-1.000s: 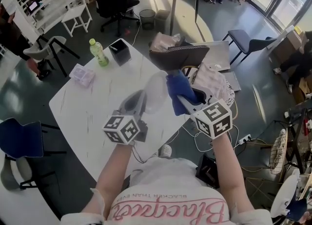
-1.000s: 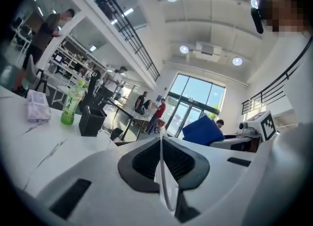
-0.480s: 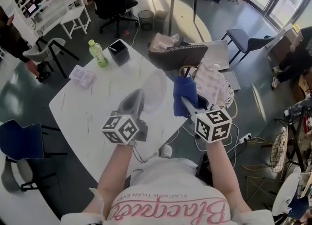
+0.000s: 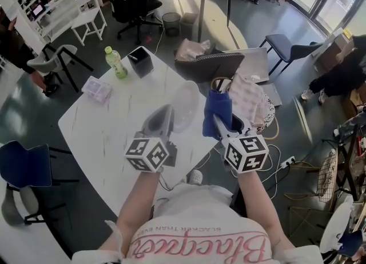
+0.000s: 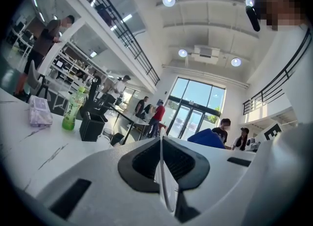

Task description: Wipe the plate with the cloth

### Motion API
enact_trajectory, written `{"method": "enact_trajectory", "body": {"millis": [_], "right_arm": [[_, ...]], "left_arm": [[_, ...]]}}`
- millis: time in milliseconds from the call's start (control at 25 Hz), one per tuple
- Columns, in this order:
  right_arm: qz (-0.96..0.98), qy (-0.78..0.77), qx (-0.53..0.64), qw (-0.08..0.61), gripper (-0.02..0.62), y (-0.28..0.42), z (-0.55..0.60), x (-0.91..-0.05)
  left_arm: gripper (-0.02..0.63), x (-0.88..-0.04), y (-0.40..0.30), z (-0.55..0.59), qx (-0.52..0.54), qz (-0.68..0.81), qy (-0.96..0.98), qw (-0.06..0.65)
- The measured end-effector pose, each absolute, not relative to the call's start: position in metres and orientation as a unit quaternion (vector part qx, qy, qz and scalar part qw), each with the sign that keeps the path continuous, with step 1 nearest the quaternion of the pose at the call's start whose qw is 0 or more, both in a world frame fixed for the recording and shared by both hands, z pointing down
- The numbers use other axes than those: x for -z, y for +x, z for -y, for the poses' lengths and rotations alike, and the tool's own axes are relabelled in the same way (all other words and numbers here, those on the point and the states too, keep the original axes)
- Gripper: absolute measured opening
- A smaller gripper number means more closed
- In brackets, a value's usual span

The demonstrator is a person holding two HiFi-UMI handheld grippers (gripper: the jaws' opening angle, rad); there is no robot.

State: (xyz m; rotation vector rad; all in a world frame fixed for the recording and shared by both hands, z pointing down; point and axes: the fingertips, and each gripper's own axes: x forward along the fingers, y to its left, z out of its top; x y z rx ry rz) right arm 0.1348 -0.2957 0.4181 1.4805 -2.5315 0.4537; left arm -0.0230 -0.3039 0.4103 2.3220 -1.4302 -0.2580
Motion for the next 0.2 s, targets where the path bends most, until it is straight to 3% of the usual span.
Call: {"method": "enact_trajectory", "body": {"millis": [200], "right_arm": [[0.85, 0.501, -0.134, 0.096, 0.118, 0.1333, 0.2932, -0.417]], "left_arm": [[0.015, -0.4024, -0.0185, 0.3005, 0.087, 0.514, 0.837, 0.166]]}}
